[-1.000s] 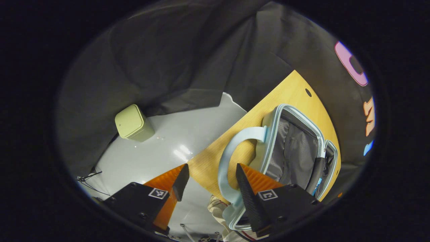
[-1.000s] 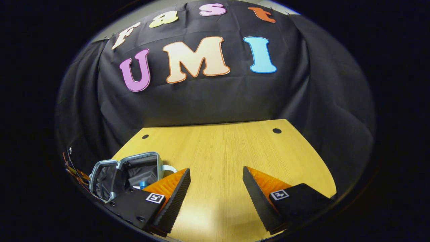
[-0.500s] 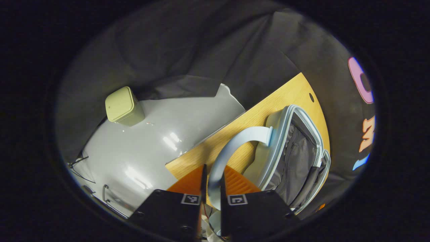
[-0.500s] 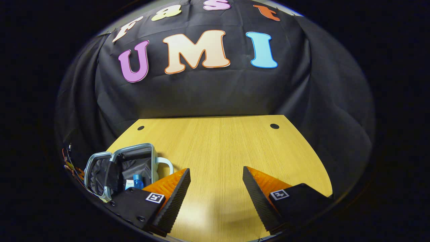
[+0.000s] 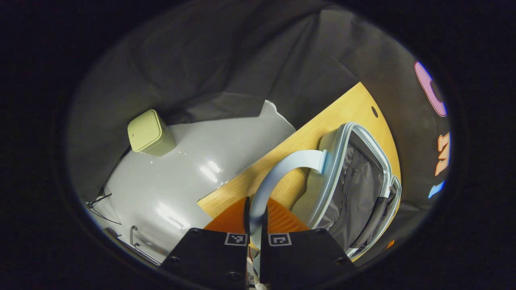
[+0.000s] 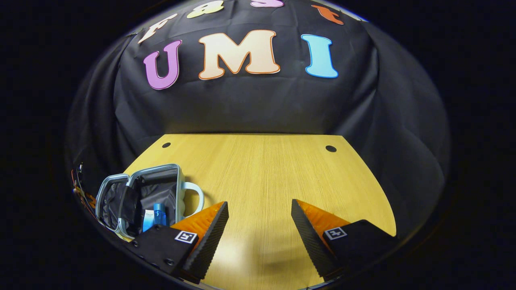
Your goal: First open the suitcase, pack the skin care products into it, and then close the suitcase.
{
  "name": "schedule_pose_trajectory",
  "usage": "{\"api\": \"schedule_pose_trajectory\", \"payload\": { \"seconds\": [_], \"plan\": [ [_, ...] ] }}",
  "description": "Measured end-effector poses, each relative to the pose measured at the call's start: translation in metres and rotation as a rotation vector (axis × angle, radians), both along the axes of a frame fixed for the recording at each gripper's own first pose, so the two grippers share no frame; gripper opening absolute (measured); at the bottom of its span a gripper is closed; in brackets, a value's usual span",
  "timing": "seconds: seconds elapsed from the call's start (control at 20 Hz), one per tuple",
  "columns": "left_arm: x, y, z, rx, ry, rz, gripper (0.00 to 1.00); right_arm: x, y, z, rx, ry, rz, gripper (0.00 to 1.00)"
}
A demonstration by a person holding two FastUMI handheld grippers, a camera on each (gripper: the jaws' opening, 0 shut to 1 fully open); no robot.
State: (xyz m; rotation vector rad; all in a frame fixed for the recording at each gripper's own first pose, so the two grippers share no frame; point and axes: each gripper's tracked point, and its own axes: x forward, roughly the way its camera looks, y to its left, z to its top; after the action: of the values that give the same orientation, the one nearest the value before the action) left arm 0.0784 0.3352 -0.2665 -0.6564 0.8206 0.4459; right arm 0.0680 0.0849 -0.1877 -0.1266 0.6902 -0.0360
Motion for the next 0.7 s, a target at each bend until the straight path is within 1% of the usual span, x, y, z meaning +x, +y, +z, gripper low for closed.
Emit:
{"api": "schedule_pose_trajectory", "payload": {
  "seconds": [0.05, 0.2, 0.25, 0.35, 0.4, 0.45, 0.55, 0.6, 0.65, 0.7],
  "plan": [
    [-0.001, 0.000, 0.002, 0.002, -0.004, -0.003, 0.04, 0.001, 0.000, -0.001, 0.000, 0.002, 0.000, 0.94],
    [0.001, -0.003, 0.008, 0.006, -0.019, -0.013, 0.00, 0.004, -0.001, -0.002, 0.003, 0.006, 0.001, 0.94],
    [0.001, -0.006, 0.013, 0.010, -0.028, -0.025, 0.00, 0.005, -0.001, -0.003, 0.003, 0.007, 0.001, 0.98],
    [0.002, -0.010, 0.021, 0.021, -0.047, -0.045, 0.00, 0.007, -0.001, -0.004, -0.001, 0.010, 0.003, 0.98],
    [0.001, -0.012, 0.027, 0.021, -0.061, -0.051, 0.00, 0.008, -0.002, -0.005, -0.005, 0.011, 0.005, 0.94],
    [0.003, -0.014, 0.033, 0.012, -0.077, -0.048, 0.00, 0.008, -0.004, -0.005, -0.009, 0.013, 0.007, 0.98],
    [0.006, -0.019, 0.051, -0.002, -0.117, -0.048, 0.00, 0.008, -0.005, -0.005, -0.012, 0.018, 0.011, 0.98],
    [0.007, -0.025, 0.058, 0.001, -0.135, -0.051, 0.00, 0.011, -0.005, -0.005, -0.011, 0.018, 0.014, 0.94],
    [0.004, -0.026, 0.066, 0.012, -0.145, -0.055, 0.00, 0.014, -0.005, -0.006, -0.009, 0.019, 0.015, 0.98],
    [0.002, -0.027, 0.075, 0.023, -0.153, -0.059, 0.00, 0.014, -0.005, -0.007, -0.008, 0.020, 0.017, 0.94]
  ]
}}
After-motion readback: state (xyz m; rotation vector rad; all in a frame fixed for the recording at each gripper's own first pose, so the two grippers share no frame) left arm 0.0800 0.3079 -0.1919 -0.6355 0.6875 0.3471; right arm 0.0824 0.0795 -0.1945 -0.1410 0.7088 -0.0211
